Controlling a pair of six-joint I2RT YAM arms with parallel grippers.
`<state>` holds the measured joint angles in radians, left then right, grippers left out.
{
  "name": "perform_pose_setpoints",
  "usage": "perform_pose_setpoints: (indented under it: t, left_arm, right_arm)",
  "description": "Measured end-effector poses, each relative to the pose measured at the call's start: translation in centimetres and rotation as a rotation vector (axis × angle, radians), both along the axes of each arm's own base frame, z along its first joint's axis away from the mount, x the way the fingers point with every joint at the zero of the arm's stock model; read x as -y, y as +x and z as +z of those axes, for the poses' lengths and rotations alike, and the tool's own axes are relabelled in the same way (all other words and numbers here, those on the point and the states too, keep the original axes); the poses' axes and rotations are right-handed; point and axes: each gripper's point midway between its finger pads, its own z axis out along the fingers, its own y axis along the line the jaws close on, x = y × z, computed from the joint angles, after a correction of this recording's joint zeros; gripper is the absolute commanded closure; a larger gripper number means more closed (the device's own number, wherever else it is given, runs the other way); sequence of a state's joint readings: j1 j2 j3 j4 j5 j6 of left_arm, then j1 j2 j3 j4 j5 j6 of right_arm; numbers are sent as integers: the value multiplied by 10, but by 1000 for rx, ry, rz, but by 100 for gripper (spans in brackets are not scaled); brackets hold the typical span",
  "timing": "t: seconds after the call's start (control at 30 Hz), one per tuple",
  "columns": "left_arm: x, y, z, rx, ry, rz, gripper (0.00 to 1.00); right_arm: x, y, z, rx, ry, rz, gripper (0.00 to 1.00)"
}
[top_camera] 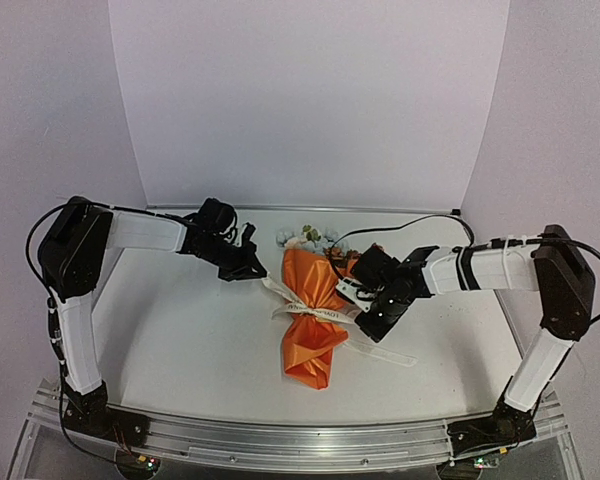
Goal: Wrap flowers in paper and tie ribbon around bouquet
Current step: Cross the half-tied ribbon over the folded bouquet, then tie the half-tied ribbon around the folded bouquet.
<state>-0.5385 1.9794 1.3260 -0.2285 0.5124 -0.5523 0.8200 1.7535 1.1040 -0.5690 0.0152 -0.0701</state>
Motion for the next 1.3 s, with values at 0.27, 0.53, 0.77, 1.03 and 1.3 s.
perform_pose_setpoints:
  t: [0.27,0.53,0.77,1.03,1.3]
  left_arm:
    - [-7,-3,-5,-11,19,19,100]
    - [-3,-5,5,3,-18,-1,61]
    - [-17,-21,9,2,-19,20,30]
    - [-40,-56,23,-114,-205,216,40]
    - [-5,-99,-16,-401,-469,435,53]
  right_arm:
    - [14,-9,-1,-2,-9,-44,100]
    - [14,-11,-1,-13,-1,-73,100]
    - [3,-14,6,-57,62,-121,81]
    - [-7,-14,25,-73,156,-198,59]
    - [-10,-12,44,-53,219,-264,56]
